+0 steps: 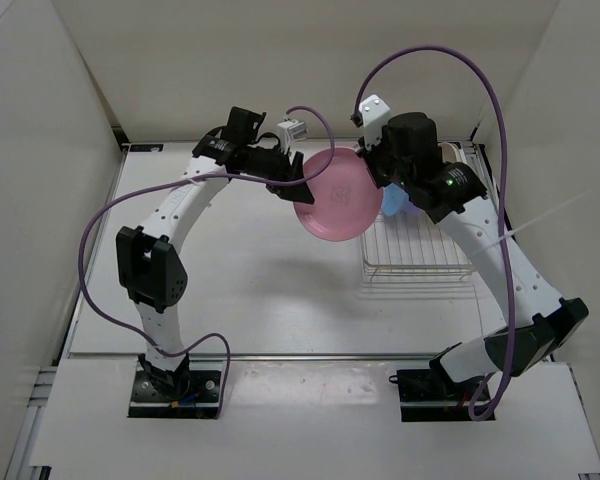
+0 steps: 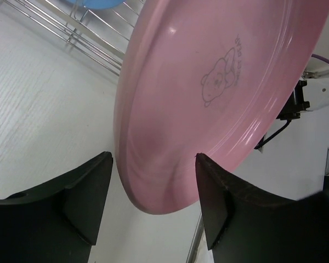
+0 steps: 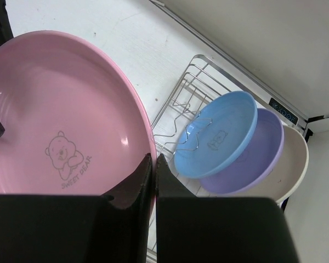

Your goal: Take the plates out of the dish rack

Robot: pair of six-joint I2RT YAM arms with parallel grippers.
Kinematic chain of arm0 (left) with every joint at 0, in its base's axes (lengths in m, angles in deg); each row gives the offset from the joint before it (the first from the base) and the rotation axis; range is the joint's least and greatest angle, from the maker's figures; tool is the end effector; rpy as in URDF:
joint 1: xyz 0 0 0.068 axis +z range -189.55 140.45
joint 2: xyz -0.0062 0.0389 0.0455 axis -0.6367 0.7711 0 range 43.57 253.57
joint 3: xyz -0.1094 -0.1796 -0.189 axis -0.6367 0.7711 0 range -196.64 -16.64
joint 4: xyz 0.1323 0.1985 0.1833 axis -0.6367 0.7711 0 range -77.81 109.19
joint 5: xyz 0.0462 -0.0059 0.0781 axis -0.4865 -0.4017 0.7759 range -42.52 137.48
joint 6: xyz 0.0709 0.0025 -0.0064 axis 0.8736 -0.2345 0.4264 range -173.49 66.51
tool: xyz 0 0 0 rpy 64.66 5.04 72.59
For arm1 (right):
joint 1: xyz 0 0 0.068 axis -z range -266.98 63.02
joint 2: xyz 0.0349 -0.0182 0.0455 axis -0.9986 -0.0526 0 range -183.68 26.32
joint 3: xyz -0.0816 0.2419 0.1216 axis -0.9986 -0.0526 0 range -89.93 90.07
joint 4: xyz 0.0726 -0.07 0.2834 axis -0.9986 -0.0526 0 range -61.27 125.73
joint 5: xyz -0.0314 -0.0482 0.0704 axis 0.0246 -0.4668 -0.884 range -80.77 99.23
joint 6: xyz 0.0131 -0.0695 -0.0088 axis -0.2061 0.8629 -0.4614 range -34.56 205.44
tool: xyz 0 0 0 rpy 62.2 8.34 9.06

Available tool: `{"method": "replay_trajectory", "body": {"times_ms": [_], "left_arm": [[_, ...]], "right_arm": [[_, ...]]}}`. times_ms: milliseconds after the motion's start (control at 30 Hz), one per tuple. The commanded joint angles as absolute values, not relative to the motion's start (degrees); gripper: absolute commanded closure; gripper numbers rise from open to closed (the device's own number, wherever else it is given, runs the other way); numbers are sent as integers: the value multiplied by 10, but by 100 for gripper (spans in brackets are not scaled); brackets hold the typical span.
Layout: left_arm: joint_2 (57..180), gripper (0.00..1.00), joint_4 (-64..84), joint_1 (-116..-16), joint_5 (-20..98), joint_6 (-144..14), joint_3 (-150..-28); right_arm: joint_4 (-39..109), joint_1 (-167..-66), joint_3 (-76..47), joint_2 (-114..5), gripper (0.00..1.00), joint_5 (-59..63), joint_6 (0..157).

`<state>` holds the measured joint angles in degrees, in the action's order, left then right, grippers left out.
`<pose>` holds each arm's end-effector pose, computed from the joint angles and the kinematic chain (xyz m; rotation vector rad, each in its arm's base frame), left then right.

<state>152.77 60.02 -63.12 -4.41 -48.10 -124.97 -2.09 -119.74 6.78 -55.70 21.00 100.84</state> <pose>0.4127 -0.2305 0.3453 0.9804 2.1148 -1.2382 0.3132 0.1874 0.4641 -0.6783 1.8450 -0.0044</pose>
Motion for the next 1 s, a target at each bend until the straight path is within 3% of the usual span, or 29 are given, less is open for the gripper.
{"method": "replay_trajectory", "body": {"times_ms": [0, 300, 433, 733, 900, 967], "left_arm": [[1511, 28, 604, -635, -34, -472, -1277], [1460, 24, 585, -635, 51, -472, -1248], [1454, 32, 577, -635, 68, -477, -1242], [1485, 34, 575, -653, 86, -489, -1265], [1490, 37, 575, -659, 99, -489, -1265], [1496, 43, 575, -659, 104, -489, -1270]], "right_arm": [[-4, -1199, 61, -542, 100, 215, 1002], [8, -1199, 56, -552, 100, 234, 1007], [8, -1199, 56, -552, 100, 234, 1002], [2, -1199, 73, -552, 100, 223, 996], [2, -1199, 73, -547, 100, 223, 996], [-3, -1199, 73, -547, 100, 217, 990]]}}
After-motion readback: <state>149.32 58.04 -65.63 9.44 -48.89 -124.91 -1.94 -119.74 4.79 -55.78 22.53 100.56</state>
